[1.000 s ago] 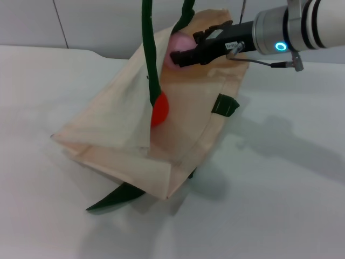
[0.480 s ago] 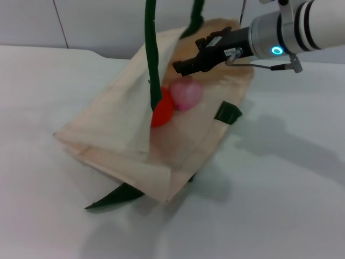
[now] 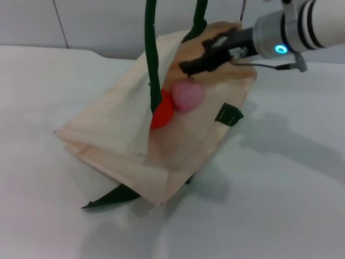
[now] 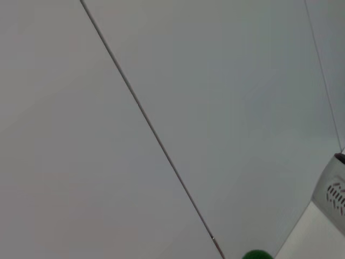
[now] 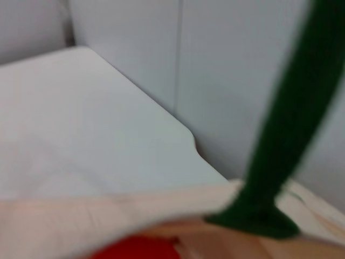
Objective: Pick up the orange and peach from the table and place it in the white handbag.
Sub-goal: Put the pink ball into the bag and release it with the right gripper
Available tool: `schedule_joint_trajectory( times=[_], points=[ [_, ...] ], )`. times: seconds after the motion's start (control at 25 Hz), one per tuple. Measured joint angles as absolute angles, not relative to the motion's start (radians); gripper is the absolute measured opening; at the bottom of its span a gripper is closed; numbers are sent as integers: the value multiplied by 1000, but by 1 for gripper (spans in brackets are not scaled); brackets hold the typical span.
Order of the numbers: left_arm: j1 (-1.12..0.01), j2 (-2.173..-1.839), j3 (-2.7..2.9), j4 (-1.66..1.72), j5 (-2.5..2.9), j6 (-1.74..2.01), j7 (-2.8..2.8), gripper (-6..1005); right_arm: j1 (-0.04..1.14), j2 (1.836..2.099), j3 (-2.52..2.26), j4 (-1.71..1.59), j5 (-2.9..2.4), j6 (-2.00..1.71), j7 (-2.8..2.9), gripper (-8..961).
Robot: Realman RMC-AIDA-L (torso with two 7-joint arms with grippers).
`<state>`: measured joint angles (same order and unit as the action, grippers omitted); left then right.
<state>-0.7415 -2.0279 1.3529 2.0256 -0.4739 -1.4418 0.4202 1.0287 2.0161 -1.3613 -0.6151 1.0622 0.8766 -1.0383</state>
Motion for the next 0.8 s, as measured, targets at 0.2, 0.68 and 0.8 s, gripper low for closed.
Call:
schedule_joint_trajectory(
  times=[0.2, 0.68, 0.8],
  points=[
    [-710, -2026, 1337, 2026, -464, -1440, 420, 213, 1022, 2015, -1358, -633, 938, 904, -927, 886],
    [-664, -2027, 1259, 2026, -469, -1408, 426, 219, 850, 2019, -1184, -959, 647, 1151, -770, 884],
    [-654, -2027, 1254, 2025, -468, -1401, 425, 221, 788, 2020, -1169, -1070, 627, 1183, -738, 884]
  ],
)
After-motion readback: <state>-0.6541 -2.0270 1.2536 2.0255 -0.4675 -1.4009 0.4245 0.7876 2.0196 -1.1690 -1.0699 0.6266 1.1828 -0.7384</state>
